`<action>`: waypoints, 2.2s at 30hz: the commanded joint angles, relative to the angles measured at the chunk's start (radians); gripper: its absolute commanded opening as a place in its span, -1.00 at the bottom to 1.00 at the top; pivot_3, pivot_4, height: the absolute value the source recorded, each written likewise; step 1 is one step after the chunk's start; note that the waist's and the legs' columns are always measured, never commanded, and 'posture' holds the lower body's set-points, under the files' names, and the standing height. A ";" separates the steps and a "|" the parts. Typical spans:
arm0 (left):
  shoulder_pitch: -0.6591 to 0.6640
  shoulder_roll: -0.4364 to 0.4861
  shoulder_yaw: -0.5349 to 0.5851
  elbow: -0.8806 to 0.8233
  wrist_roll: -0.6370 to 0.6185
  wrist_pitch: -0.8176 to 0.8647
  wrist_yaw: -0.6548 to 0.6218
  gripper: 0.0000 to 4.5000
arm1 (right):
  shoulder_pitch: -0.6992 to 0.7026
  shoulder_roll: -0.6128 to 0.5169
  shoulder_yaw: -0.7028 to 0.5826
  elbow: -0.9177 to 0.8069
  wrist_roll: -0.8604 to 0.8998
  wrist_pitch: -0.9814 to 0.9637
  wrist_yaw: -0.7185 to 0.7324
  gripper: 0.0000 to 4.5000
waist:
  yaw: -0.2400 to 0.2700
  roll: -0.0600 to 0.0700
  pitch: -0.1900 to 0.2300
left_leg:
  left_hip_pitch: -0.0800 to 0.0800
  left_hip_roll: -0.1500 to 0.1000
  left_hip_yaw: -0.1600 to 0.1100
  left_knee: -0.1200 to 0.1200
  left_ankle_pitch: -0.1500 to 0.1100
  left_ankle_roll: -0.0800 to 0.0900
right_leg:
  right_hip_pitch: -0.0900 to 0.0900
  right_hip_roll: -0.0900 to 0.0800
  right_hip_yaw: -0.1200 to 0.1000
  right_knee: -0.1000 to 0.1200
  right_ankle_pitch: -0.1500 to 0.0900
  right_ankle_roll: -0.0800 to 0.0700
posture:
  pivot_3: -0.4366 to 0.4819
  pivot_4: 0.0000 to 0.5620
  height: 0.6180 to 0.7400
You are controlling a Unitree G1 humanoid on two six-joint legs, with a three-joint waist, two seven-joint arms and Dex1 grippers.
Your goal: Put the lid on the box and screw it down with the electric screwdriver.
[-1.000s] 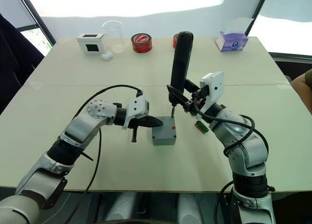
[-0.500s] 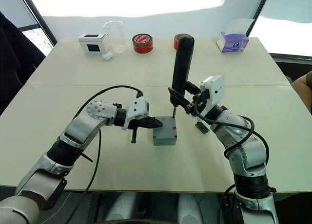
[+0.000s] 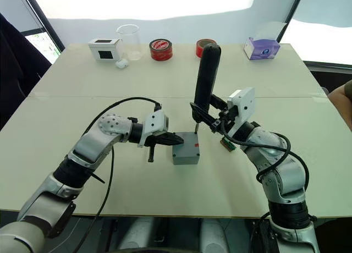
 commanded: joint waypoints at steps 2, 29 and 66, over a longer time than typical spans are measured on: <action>0.026 0.003 -0.017 0.017 0.020 0.012 -0.003 -1.00 | 0.063 -0.006 0.089 0.049 -0.064 0.053 -0.010 -0.18 | 0.000 -0.003 -0.003 | 0.005 0.001 0.000 -0.001 -0.001 0.001 | 0.005 0.001 -0.001 -0.002 0.000 0.000 | -0.05 -0.47 1.00; 0.038 -0.001 -0.019 0.028 0.041 0.001 -0.011 -1.00 | 0.103 0.014 0.102 0.072 -0.088 0.016 -0.016 -0.18 | 0.000 -0.014 -0.029 | 0.015 0.003 0.000 -0.006 -0.004 0.004 | 0.013 -0.003 -0.001 -0.005 -0.006 -0.008 | -0.05 -0.47 1.00; -0.019 -0.013 0.221 -0.210 -0.280 0.291 0.003 -1.00 | -0.517 -0.589 -0.284 0.455 0.627 1.088 -0.263 -0.18 | -0.001 -0.003 -0.012 | -0.008 -0.002 0.001 -0.014 -0.004 0.003 | -0.007 -0.014 -0.004 -0.015 -0.003 -0.007 | -0.05 -0.47 1.00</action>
